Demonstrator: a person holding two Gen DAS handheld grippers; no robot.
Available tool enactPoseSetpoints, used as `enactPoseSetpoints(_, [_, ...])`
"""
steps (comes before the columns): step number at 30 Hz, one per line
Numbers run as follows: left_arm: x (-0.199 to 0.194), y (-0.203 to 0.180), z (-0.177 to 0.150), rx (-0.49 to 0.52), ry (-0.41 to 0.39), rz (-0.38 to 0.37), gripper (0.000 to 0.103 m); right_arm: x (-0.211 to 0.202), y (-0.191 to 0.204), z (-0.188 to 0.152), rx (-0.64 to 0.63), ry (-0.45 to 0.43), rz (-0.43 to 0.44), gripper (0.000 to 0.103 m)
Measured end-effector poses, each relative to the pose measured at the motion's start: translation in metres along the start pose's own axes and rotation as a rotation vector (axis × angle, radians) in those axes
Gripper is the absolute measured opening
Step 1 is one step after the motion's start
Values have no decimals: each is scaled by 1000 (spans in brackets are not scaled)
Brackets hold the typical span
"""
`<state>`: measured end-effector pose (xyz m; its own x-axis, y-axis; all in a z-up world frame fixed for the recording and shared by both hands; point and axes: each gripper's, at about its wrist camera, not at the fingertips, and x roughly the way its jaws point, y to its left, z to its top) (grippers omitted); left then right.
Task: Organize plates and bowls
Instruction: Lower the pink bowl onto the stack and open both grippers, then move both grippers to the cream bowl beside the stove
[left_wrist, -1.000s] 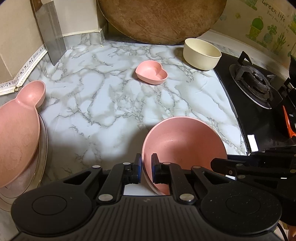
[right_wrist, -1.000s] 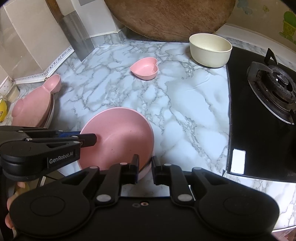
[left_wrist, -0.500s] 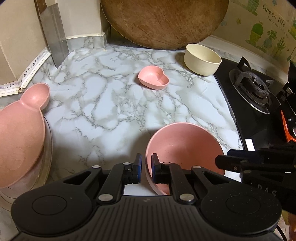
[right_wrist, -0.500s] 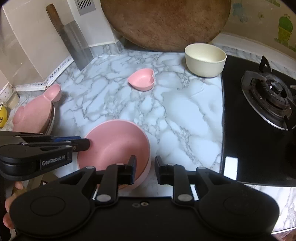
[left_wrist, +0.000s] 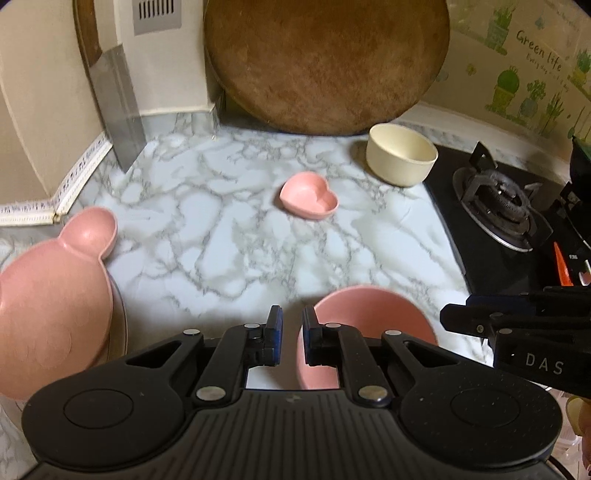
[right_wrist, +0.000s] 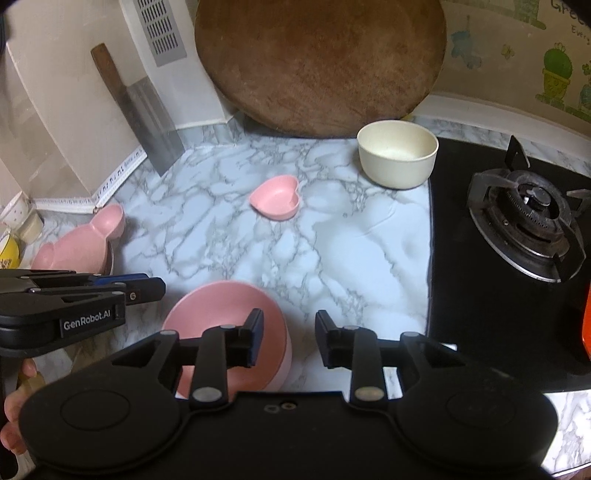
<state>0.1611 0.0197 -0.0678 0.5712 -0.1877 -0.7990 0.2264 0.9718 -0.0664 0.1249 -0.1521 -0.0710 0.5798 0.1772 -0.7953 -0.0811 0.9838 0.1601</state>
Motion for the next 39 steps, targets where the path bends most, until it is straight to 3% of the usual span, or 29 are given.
enactPoseSetpoints(7, [-6,-9,16,19,-52,-30,15,-9,-7,11,8,-52,4,41])
enactPoseSetpoints(15, [-11,-20,33,53,-126,-73,53,-23,-17,29,3,-135,-17,61])
enactPoseSetpoints(20, [-11,-26,47,82,-162,-94,59,-27,-30,43,24,-180,-40,70])
enactPoseSetpoints(23, [-8,-30,57,84,-173,-113,67,-29,-35,51,15,-208,-58,80])
enactPoseSetpoints(27, [-2,-35,69,100,-197,-122,70,-31,-41,62,-8,-241,-75,86])
enactPoseSetpoints(30, [3,-36,79,97,-207,-134,77,-31,-47,70,-9,-277,-93,102])
enactPoseSetpoints(34, [12,-34,94,87,-211,-152,77,-26,-58,83,1,-295,-106,103])
enactPoseSetpoints(39, [26,-33,119,69,-210,-164,77,-7,-80,102,58,-251,-127,103])
